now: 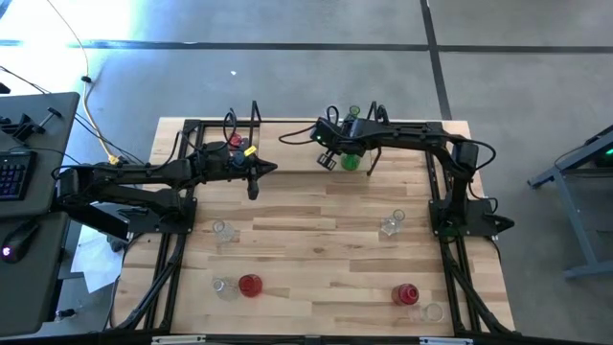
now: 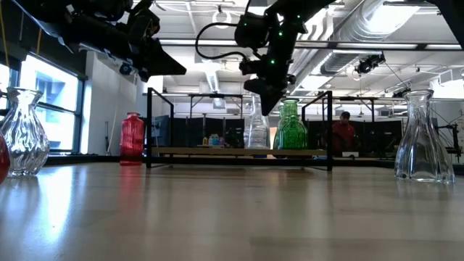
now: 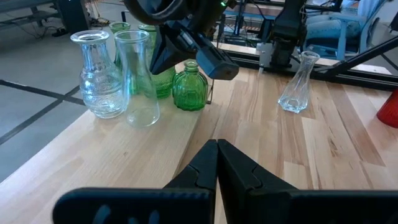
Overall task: Sort vases onto shelf
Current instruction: Put the top right transparent vase aligned with the other transparent vase on the shelf, then put the top left transparent vase aligned with the other transparent vases on the shelf
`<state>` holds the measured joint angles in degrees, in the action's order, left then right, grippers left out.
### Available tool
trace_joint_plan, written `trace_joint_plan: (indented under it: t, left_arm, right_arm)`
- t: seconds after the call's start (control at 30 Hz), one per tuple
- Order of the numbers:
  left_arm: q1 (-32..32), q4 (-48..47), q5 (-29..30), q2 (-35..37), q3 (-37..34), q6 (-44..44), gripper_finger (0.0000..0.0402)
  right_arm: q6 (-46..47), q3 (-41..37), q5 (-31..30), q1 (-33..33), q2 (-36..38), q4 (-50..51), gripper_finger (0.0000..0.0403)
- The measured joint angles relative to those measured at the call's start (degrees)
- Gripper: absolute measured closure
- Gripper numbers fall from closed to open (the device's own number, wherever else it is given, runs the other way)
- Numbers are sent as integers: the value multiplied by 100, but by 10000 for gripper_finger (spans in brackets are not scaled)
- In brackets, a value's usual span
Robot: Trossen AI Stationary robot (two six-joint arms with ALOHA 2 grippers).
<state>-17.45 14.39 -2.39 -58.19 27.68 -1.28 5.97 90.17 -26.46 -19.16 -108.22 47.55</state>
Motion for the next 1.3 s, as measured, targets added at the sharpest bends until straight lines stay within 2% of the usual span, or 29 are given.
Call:
trace_joint_plan:
  t: [1.03, 1.3]
  left_arm:
    - [0, -43, 0, 0, 0, -2, 402]
    - [0, -122, 0, 0, 0, -14, 402]
  right_arm:
    - [-3, 0, 4, -78, 7, -111, 401]
    - [-53, 178, 2, 283, 9, 157, 401]
